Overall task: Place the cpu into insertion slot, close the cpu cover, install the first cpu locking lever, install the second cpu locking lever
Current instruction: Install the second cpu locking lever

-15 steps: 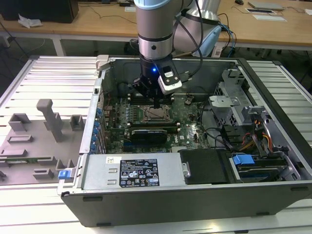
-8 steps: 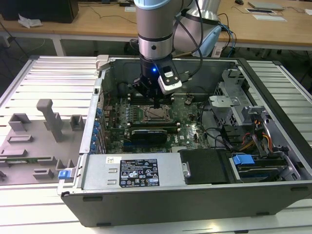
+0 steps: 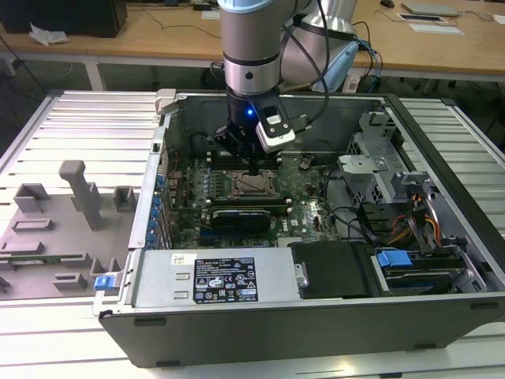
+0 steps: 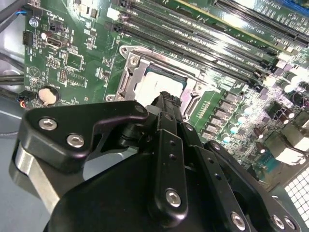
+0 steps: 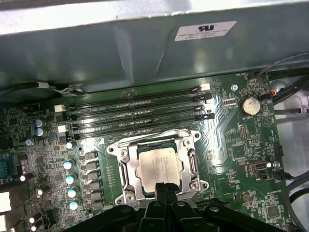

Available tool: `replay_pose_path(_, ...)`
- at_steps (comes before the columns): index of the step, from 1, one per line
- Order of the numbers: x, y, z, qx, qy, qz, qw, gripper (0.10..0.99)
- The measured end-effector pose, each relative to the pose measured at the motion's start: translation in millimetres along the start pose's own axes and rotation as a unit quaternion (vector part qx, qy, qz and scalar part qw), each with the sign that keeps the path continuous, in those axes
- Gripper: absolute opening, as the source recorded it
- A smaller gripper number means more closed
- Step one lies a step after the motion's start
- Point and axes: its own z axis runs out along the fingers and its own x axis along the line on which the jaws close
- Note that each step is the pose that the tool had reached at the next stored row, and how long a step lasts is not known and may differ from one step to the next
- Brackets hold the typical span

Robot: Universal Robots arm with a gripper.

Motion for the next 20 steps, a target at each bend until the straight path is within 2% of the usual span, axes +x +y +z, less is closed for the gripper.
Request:
replay_pose_path(3,-1.4,-11.0,-0.3,0.0000,0.0001,0.000,1.0000,0.106)
replay_pose_path(5,-1.9,-15.6,-0.5,0.0000,0.0001,0.000,1.0000,0.106)
replay_pose_path(7,-3.9,-28.9,-1.0,0.0001,0.0007,0.000,1.0000,0.106)
replay_pose_path(13,10.5,-33.8,12.5,-0.0090,0.0021,0.001,1.0000,0.106)
replay_pose_path(15,14.5,-36.2,17.5,-0.0136,0.0028,0.001,0.9999,0.106)
replay_pose_path(20,15.1,-36.7,18.1,-0.0141,0.0028,0.001,0.9999,0.106)
